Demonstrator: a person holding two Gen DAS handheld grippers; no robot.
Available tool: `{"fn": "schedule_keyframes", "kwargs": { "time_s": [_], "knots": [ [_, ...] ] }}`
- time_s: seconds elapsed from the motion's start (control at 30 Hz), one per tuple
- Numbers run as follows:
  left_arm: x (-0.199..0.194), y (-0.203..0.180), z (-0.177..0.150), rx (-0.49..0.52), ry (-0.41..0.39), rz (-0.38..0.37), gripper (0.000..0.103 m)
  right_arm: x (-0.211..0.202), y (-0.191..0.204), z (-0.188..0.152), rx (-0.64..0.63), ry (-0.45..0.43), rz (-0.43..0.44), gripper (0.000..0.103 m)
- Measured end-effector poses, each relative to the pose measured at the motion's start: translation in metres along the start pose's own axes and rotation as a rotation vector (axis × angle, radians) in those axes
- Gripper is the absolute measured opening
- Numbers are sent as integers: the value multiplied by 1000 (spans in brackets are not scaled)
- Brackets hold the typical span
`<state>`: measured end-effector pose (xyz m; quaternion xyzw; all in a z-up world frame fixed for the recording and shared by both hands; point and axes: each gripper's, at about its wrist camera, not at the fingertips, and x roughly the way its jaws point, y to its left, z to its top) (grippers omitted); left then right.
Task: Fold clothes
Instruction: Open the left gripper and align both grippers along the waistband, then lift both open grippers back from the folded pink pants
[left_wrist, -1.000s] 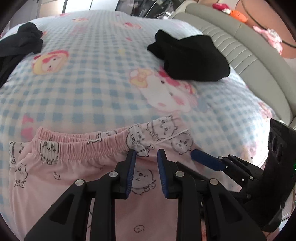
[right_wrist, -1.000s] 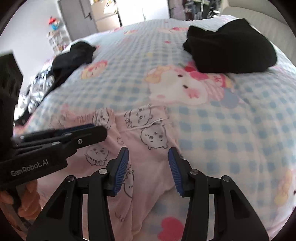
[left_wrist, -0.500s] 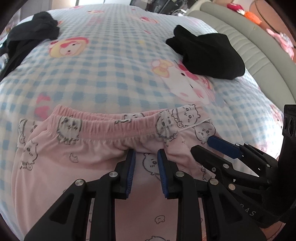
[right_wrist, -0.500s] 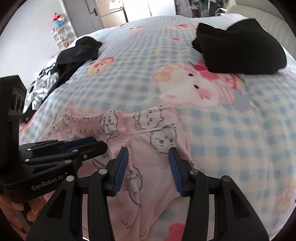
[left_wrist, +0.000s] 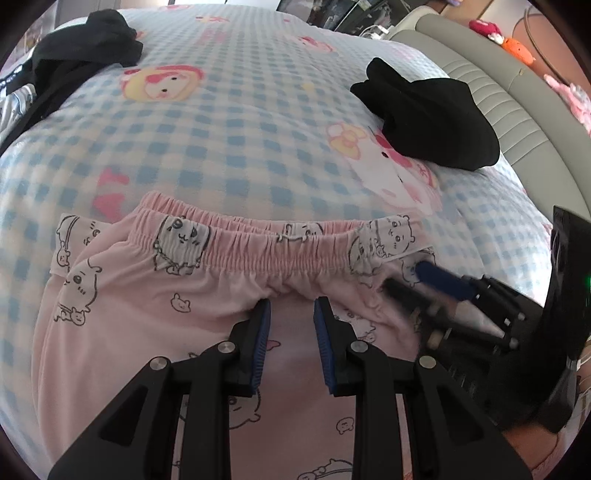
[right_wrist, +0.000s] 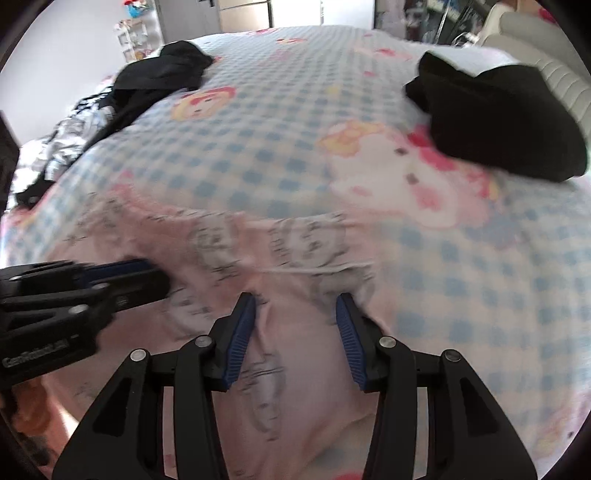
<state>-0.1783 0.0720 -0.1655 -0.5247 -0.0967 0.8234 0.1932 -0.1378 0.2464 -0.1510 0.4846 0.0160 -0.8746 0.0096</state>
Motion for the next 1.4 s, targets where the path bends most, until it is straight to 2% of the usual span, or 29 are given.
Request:
{"fn": "schedule_keyframes", "kwargs": {
  "time_s": [0.03, 0.1, 0.17, 0.2, 0.27, 0.3, 0.43, 0.53, 0.6, 0.73, 0.83, 0.97, 1.03, 1.07, 1.1, 1.13, 1.17, 1.27, 1.4],
  "knots": [
    [0, 1, 0, -4, 4, -2, 26, -1, -5, 1, 19, -3, -12, 28],
    [-2, 1, -1, -9, -3, -10, 26, -5, -12, 3, 59, -13, -6, 28],
    [-5, 3, 0, -16, -9, -10, 28, -21, -11, 3, 71, -70, -3, 32],
    [-7, 4, 1, -19, -11, -9, 29, -25, -8, 4, 63, -76, 34, 34],
    [-9, 7, 2, -26, -16, -6, 29, -32, 0, 4, 43, -83, 114, 43],
    [-11, 8, 3, -30, -18, -5, 29, -29, 6, 4, 24, -57, 140, 43],
    [-16, 15, 3, -29, -22, 37, 29, -2, 23, -2, -78, 38, 73, 43],
    [-17, 27, 1, -31, -19, 93, 29, 1, 12, -2, -26, 18, 47, 43],
    [-21, 41, 0, -67, -27, 72, 29, -3, 1, -1, 20, -4, 21, 44],
    [-36, 57, -1, -118, -80, 33, 29, -9, -1, 1, -1, -30, -22, 44],
    [-49, 72, -4, -165, -118, -24, 35, -20, 3, 0, 10, -57, -5, 44],
    [-45, 83, -7, -157, -96, -16, 35, -32, 9, -3, 77, -58, 149, 46],
    [-48, 89, -6, -170, -121, 43, 34, -28, 23, -6, 35, -32, 147, 46],
    [-51, 96, -7, -199, -137, 70, 34, -21, 29, -7, 10, -9, 117, 46],
    [-56, 104, -8, -237, -150, 73, 34, -14, 32, -10, -8, 20, 64, 46],
    [-61, 110, -9, -256, -159, 76, 35, -11, 29, -13, 2, 27, 50, 46],
    [-66, 112, -12, -248, -161, 81, 35, -9, 26, -16, 16, 31, 41, 45],
    [-80, 116, -22, -215, -165, 92, 35, -27, 21, -22, 86, -34, 67, 45],
    [-89, 100, -45, -89, -160, 72, 37, -52, 41, -31, 72, -128, 53, 45]
  ]
}}
